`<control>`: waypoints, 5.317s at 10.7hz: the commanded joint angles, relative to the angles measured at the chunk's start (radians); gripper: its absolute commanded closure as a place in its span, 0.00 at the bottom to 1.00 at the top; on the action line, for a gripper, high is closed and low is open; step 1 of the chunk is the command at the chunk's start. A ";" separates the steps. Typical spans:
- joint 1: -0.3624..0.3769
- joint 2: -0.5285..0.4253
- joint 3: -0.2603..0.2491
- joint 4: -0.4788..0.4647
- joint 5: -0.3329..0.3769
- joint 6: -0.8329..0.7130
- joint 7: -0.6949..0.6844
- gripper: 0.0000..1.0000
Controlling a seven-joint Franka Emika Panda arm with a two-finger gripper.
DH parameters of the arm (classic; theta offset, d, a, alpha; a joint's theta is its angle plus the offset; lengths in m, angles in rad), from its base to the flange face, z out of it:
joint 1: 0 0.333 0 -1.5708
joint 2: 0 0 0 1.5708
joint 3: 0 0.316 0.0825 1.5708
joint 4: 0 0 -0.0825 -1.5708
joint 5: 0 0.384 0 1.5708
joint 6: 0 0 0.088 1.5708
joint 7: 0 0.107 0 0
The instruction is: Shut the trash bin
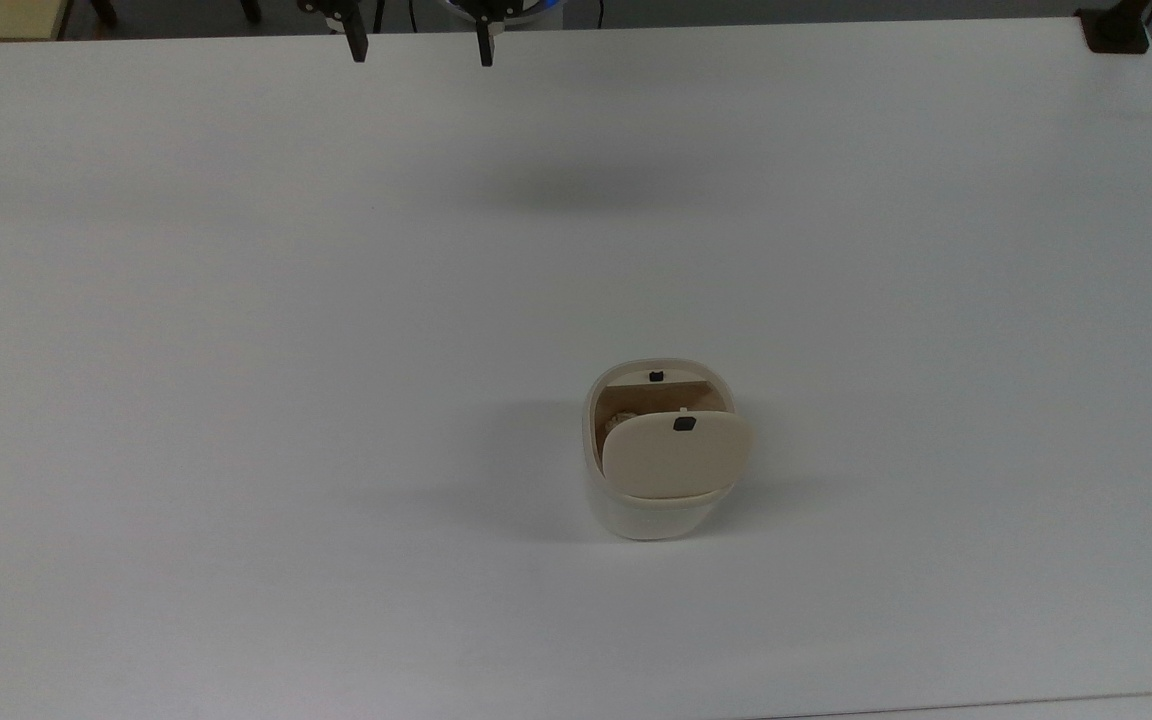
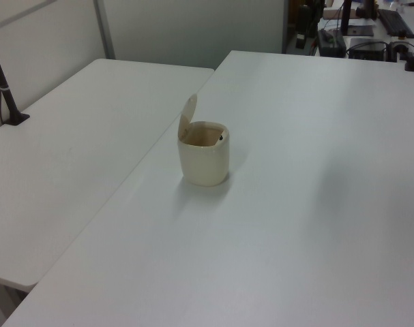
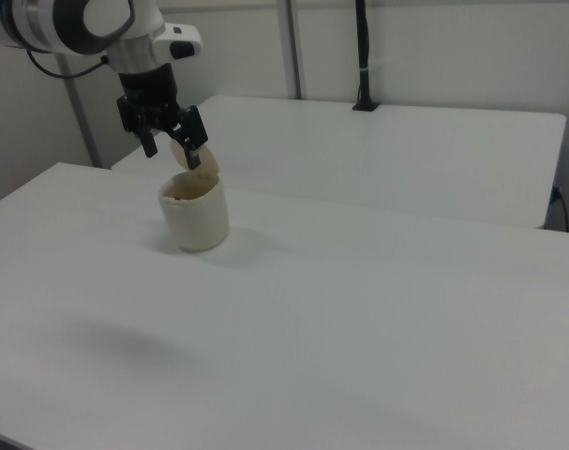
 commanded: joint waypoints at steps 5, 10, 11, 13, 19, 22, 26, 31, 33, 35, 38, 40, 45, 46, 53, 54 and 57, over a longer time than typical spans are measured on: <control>0.013 -0.005 -0.010 0.005 0.008 -0.026 -0.018 0.00; 0.013 0.001 -0.003 0.005 0.012 -0.025 -0.018 0.00; 0.011 0.006 0.002 0.005 0.012 -0.016 -0.016 0.00; 0.010 0.018 0.005 0.006 0.016 -0.012 -0.018 0.00; 0.080 0.086 0.005 0.035 0.017 0.120 0.107 0.05; 0.120 0.175 0.007 0.121 0.017 0.257 0.429 0.19; 0.180 0.251 0.005 0.136 0.017 0.550 0.830 0.68; 0.197 0.366 0.005 0.218 0.016 0.696 1.179 1.00; 0.204 0.405 0.005 0.221 0.016 0.759 1.243 1.00; 0.217 0.437 0.005 0.227 0.014 0.808 1.277 1.00; 0.224 0.459 0.004 0.227 0.011 0.873 1.344 1.00; 0.226 0.472 0.004 0.227 0.011 0.906 1.374 1.00; 0.246 0.515 -0.004 0.242 -0.004 0.916 1.374 1.00; 0.246 0.515 -0.002 0.241 -0.017 0.916 1.375 1.00; 0.237 0.505 -0.002 0.192 -0.020 0.907 1.366 1.00; 0.234 0.492 -0.001 0.177 -0.020 0.903 1.366 1.00; 0.229 0.439 0.001 0.088 -0.018 0.903 1.320 1.00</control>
